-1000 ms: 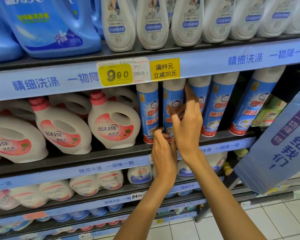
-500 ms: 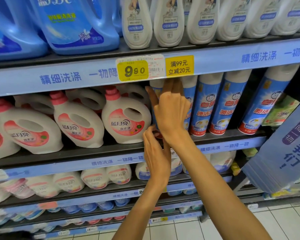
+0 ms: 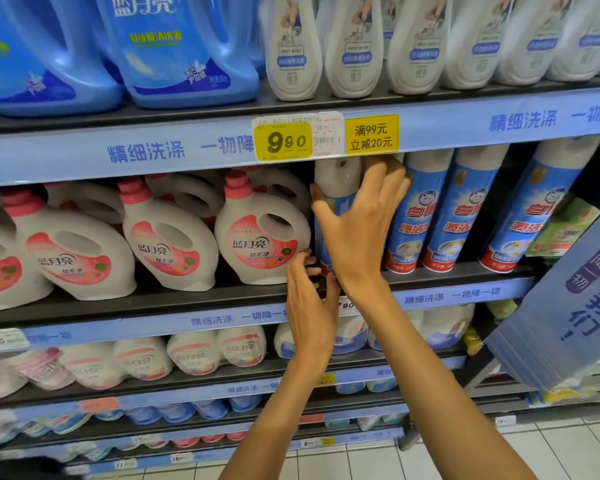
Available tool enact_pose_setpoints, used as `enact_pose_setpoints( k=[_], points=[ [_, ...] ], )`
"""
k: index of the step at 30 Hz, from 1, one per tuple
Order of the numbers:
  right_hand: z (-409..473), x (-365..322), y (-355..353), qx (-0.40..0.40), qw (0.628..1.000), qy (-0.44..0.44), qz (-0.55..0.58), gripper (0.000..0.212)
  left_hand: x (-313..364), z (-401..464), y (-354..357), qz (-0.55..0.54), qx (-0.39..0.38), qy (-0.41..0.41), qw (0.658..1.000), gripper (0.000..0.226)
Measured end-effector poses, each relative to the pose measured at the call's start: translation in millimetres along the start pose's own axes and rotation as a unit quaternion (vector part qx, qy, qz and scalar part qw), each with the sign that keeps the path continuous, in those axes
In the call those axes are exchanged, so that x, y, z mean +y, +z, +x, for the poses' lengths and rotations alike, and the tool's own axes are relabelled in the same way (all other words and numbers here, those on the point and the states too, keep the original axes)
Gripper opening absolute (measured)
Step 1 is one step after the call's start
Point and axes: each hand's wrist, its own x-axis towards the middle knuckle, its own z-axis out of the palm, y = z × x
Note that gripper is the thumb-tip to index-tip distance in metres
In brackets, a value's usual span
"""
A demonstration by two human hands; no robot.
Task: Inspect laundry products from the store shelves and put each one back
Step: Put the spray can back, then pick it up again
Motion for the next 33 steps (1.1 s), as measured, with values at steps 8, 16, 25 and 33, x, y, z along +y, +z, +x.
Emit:
enact_pose_setpoints(
  k=[8, 16, 25, 33],
  points=[
    [-31, 2, -33, -0.043, 0.967, 0.047, 0.246, 0.07, -2, -3, -7, -0.026, -0.056, 0.025, 0.998, 0.07],
    [-26, -5, -72, -0.026, 0.934, 0.118, 0.336, 0.066, -4, -17, -35, -0.136, -0.161, -0.011, 0.977, 0.051],
    [-19, 15, -74, -0.185, 0.789, 0.344, 0.474, 0.053, -1, -55, -68, -0.253, -0.257, -0.209, 0.909, 0.054],
    [-27, 18, -68, -0.251, 0.741, 0.357, 0.51, 0.047, 16, -63, -75, -0.343, -0.319, -0.289, 0.835, 0.078]
  ],
)
